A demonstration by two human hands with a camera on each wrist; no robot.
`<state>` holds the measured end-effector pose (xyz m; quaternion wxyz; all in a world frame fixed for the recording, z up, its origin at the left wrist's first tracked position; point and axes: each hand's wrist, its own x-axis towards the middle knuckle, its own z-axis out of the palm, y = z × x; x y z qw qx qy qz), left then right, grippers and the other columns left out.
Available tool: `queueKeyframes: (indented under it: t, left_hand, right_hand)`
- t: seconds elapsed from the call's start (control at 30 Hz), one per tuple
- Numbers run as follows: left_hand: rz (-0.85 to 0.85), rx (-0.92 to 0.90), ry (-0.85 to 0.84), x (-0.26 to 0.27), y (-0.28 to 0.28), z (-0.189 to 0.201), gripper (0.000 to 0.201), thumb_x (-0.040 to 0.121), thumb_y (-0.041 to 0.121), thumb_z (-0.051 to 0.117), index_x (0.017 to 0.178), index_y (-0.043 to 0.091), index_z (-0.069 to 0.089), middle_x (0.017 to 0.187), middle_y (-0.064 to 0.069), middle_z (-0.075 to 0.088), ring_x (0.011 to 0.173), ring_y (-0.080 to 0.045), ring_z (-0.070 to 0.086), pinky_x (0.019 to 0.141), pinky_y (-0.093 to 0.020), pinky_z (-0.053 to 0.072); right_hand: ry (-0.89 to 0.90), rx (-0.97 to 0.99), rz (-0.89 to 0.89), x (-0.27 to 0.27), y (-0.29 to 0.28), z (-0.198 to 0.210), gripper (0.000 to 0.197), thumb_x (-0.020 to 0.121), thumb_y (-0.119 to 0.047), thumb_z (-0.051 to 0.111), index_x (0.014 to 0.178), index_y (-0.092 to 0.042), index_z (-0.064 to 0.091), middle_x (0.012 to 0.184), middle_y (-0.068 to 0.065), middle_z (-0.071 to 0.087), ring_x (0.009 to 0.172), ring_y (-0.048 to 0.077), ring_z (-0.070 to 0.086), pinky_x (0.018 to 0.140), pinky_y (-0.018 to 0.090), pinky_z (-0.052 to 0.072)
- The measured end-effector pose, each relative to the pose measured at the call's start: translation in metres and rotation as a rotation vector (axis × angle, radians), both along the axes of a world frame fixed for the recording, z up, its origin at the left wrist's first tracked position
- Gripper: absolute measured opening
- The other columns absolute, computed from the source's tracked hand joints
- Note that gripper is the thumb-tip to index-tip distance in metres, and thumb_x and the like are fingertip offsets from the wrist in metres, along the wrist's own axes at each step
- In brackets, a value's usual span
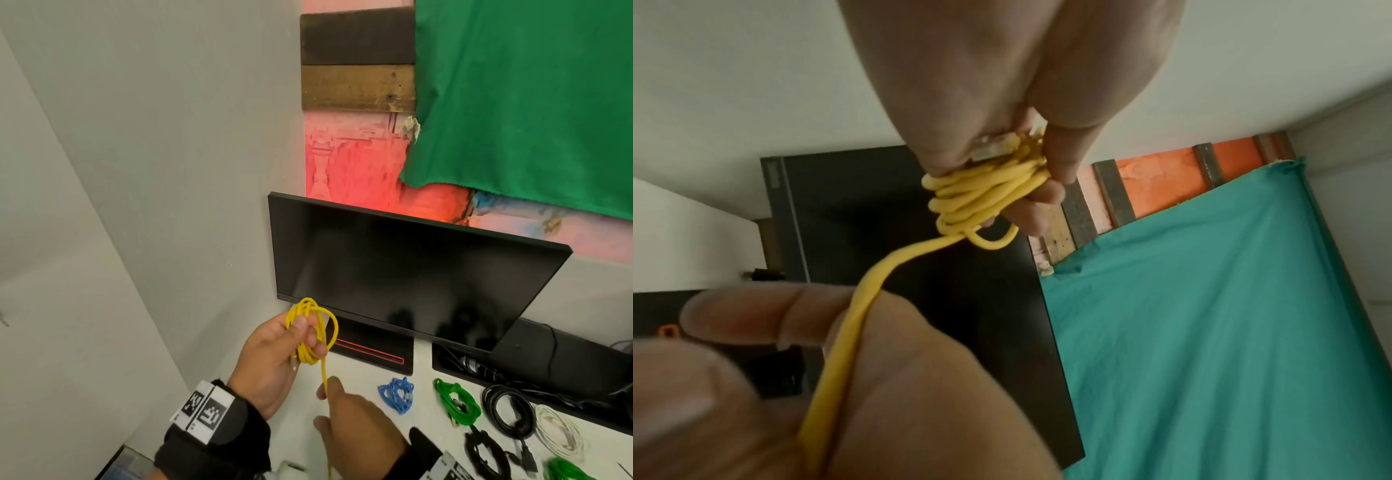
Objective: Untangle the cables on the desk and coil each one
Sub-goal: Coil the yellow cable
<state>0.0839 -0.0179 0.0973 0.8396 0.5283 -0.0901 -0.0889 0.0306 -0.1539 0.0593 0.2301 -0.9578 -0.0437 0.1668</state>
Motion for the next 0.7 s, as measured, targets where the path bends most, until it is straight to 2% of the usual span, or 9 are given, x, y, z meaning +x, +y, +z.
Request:
queueKeyframes:
  t: [0.17,0.23,0.3,0.4,0.47,0.53,0.6,0.67,0.7]
  left_hand:
    - [0.104,0.183,-0.066,-0.004,0.008,-0.006,0.020,0.089,0.023,0.064,0.080,0.005,0.066,0.075,-0.009,0.067,0.076,-0.026,0.068,0.086,-0.044,0.050]
    - [0.089,0.368,-0.150,-0.007,0.007,-0.006,0.021,0.087,0.031,0.062,0.077,0.014,0.070,0.075,-0.007,0.071,0.078,-0.027,0.070,0.078,-0.032,0.052]
    - [0.071,0.534,-0.235,-0.010,0.005,-0.007,0.020,0.087,0.031,0.060,0.079,0.015,0.068,0.074,-0.005,0.072,0.075,-0.019,0.070,0.069,-0.019,0.050]
    - [0.032,0.775,-0.332,-0.013,0.004,-0.011,0.024,0.095,0.028,0.059,0.079,0.010,0.061,0.068,-0.003,0.063,0.063,-0.008,0.057,0.062,-0.023,0.045]
    - [-0.029,0.753,-0.297,-0.016,0.005,-0.013,0.038,0.093,0.040,0.053,0.078,0.006,0.058,0.066,-0.001,0.054,0.063,-0.010,0.049,0.064,-0.033,0.043]
    - [-0.176,0.602,-0.246,-0.017,0.008,-0.009,0.039,0.087,0.050,0.052,0.077,0.014,0.062,0.069,0.003,0.056,0.067,-0.010,0.053,0.066,-0.028,0.045]
    - [-0.343,0.558,-0.241,-0.017,0.011,-0.005,0.026,0.084,0.046,0.061,0.081,0.020,0.065,0.074,0.003,0.062,0.073,-0.015,0.059,0.072,-0.029,0.049]
    - [-0.452,0.618,-0.260,-0.015,0.015,-0.004,0.009,0.082,0.034,0.071,0.082,0.029,0.063,0.076,0.008,0.063,0.073,-0.013,0.060,0.071,-0.028,0.050]
    - [-0.477,0.671,-0.284,-0.013,0.017,-0.005,0.013,0.081,0.031,0.074,0.079,0.032,0.061,0.074,0.010,0.061,0.070,-0.011,0.057,0.069,-0.025,0.048]
  right_hand:
    - [0.095,-0.026,0.183,-0.003,0.005,0.018,0.034,0.104,-0.038,0.042,0.135,-0.025,0.040,0.128,0.008,0.060,0.114,0.027,0.059,0.095,0.039,0.047]
    - [0.019,-0.036,0.239,-0.004,0.001,0.022,0.029,0.104,-0.042,0.039,0.128,-0.026,0.046,0.122,0.010,0.062,0.111,0.031,0.059,0.093,0.041,0.048]
    - [-0.114,-0.038,0.273,-0.004,-0.003,0.029,0.025,0.103,-0.046,0.040,0.115,-0.028,0.052,0.111,0.009,0.065,0.103,0.031,0.060,0.085,0.038,0.047]
    - [-0.331,-0.010,0.291,0.002,-0.011,0.035,0.030,0.098,-0.052,0.045,0.109,-0.029,0.062,0.103,-0.002,0.068,0.097,0.022,0.060,0.079,0.032,0.044]
    - [-0.388,0.041,0.271,0.004,-0.014,0.039,0.031,0.092,-0.060,0.048,0.106,-0.038,0.065,0.096,-0.007,0.069,0.088,0.012,0.061,0.073,0.025,0.042]
    - [-0.421,0.102,0.172,0.005,-0.019,0.042,0.029,0.076,-0.073,0.050,0.089,-0.050,0.062,0.073,-0.013,0.066,0.067,0.005,0.055,0.060,0.016,0.034]
    - [-0.404,0.128,0.053,0.011,-0.029,0.042,0.037,0.059,-0.074,0.051,0.061,-0.039,0.059,0.054,-0.010,0.056,0.054,0.007,0.051,0.050,0.014,0.033]
    - [-0.358,0.137,0.027,0.016,-0.037,0.040,0.037,0.057,-0.065,0.059,0.052,-0.029,0.054,0.050,-0.006,0.051,0.051,0.009,0.048,0.049,0.023,0.042]
    - [-0.336,0.165,0.034,0.017,-0.040,0.039,0.036,0.059,-0.059,0.064,0.052,-0.026,0.053,0.050,-0.006,0.050,0.051,0.008,0.046,0.051,0.028,0.045]
